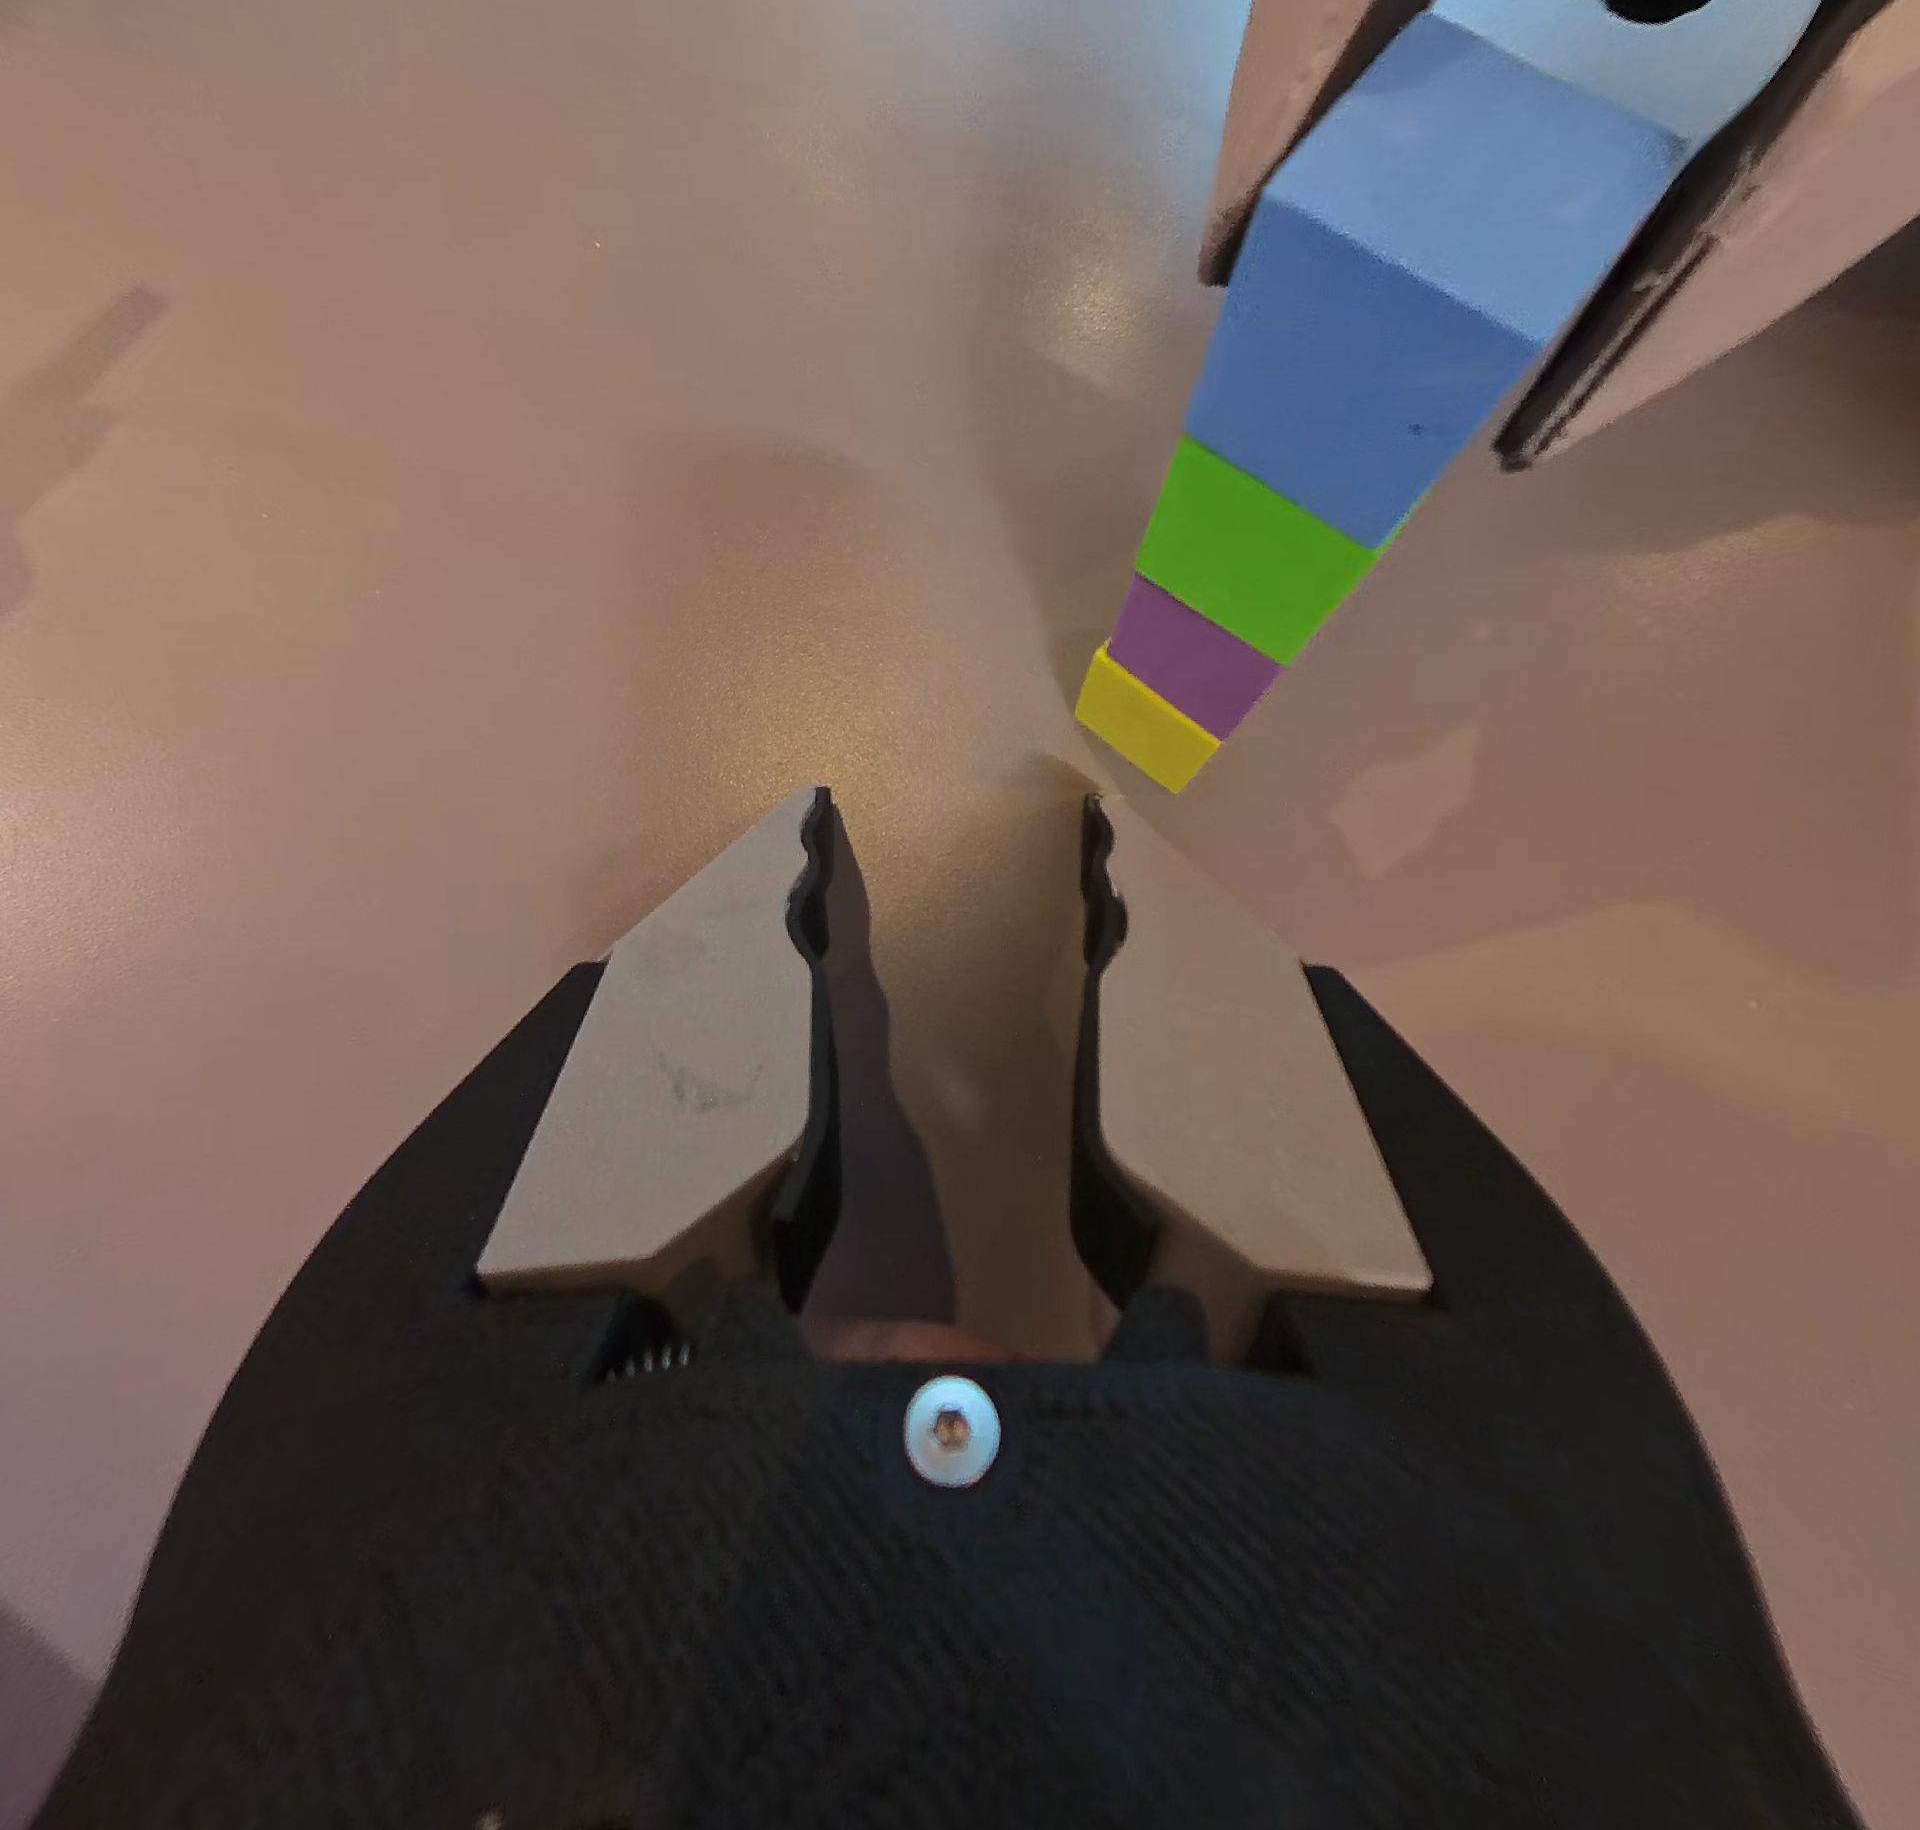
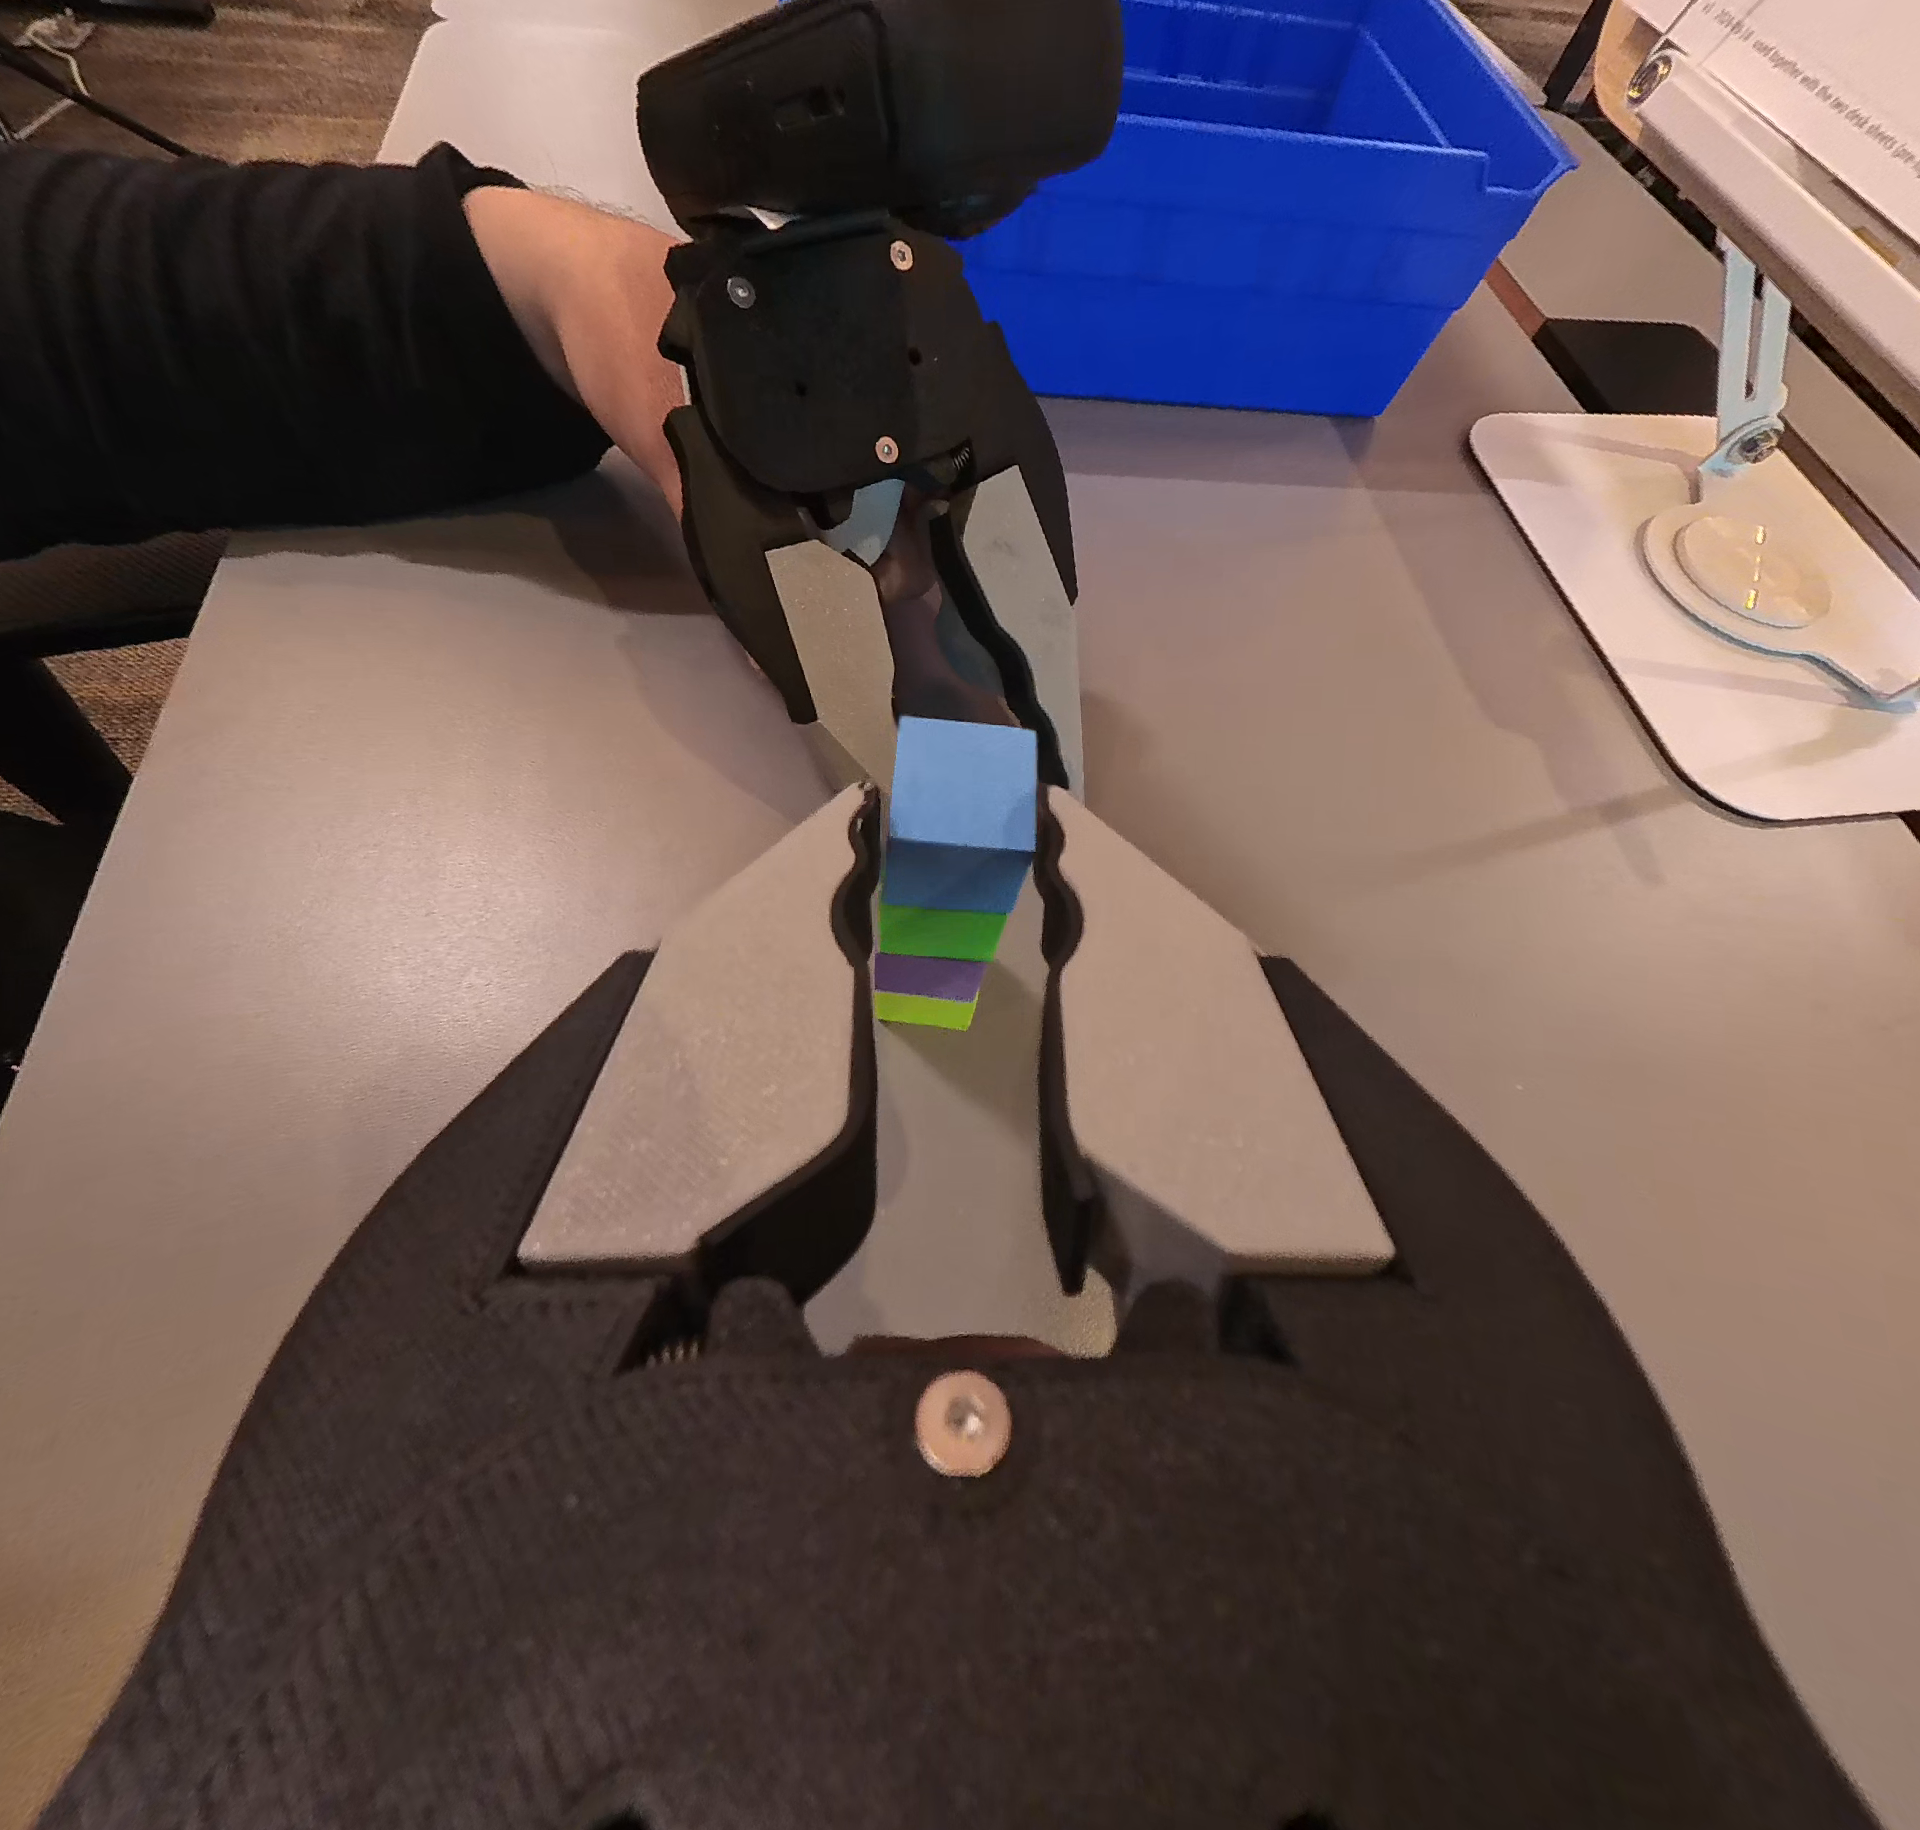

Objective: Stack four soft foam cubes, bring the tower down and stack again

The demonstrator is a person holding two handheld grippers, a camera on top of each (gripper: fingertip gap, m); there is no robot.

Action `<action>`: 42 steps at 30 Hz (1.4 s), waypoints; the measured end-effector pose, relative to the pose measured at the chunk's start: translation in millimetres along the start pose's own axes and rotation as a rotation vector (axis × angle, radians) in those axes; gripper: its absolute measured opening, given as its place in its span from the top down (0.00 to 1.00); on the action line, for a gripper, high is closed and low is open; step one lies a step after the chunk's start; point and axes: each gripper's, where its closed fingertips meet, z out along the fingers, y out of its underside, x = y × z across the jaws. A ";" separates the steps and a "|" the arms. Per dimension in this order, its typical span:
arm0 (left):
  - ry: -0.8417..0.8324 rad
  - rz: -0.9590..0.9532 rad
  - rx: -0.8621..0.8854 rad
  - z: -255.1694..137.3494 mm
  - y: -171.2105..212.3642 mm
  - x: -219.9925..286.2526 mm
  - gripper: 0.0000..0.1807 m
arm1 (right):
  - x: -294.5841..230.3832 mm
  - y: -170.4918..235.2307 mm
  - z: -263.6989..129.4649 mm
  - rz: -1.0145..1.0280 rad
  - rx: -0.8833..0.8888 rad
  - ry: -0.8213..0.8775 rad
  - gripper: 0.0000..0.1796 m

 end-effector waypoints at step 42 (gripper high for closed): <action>0.013 -0.032 0.007 -1.7 0.3 -1.4 0.76 | 49.6 9.1 -40.1 0.084 0.025 0.207 1.00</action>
